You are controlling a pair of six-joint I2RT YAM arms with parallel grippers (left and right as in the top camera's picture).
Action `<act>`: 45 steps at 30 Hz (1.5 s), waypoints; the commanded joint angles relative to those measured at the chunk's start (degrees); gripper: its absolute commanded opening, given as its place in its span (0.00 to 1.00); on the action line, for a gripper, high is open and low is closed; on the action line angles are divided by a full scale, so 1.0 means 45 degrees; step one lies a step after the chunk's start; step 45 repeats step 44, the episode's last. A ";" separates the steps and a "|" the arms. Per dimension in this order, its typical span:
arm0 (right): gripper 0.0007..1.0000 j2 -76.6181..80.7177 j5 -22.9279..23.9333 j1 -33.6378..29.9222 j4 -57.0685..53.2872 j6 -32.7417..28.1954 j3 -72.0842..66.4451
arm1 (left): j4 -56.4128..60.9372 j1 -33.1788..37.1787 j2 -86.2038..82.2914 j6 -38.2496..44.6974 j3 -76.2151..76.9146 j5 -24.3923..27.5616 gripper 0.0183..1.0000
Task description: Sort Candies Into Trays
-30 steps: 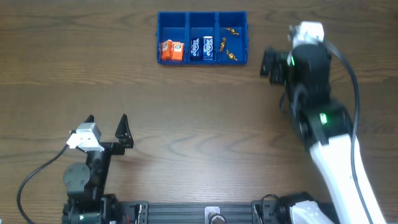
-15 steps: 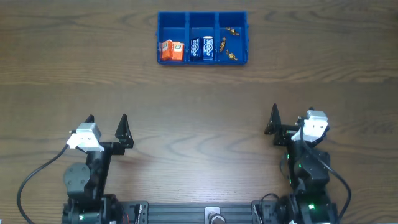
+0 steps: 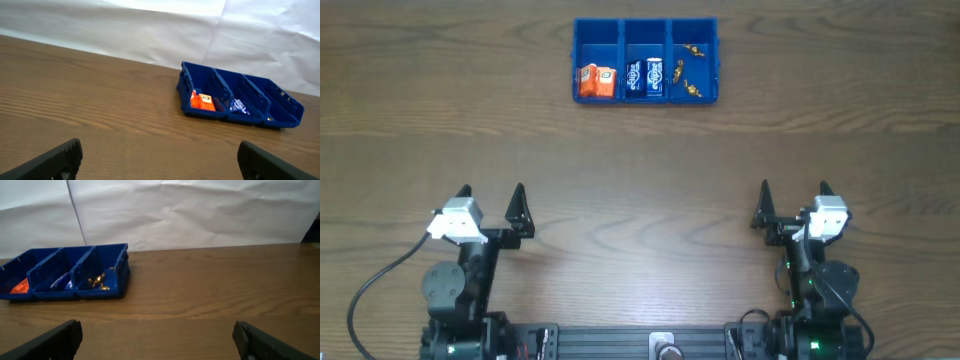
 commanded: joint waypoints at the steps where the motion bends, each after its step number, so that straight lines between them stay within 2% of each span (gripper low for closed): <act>1: 1.00 -0.0107 0.0442 0.0855 -0.0117 -0.0272 -0.0044 | -0.0345 0.0019 -0.0073 0.0136 -0.0287 0.0223 1.00; 3: 1.00 -0.0102 0.0563 0.1248 -0.0117 -0.0554 -0.0044 | -0.0345 0.0019 -0.0073 0.0136 -0.0287 0.0223 1.00; 45: 1.00 -0.0102 0.0520 0.1239 -0.0146 -0.0544 -0.0029 | -0.0345 0.0019 -0.0073 0.0136 -0.0287 0.0223 1.00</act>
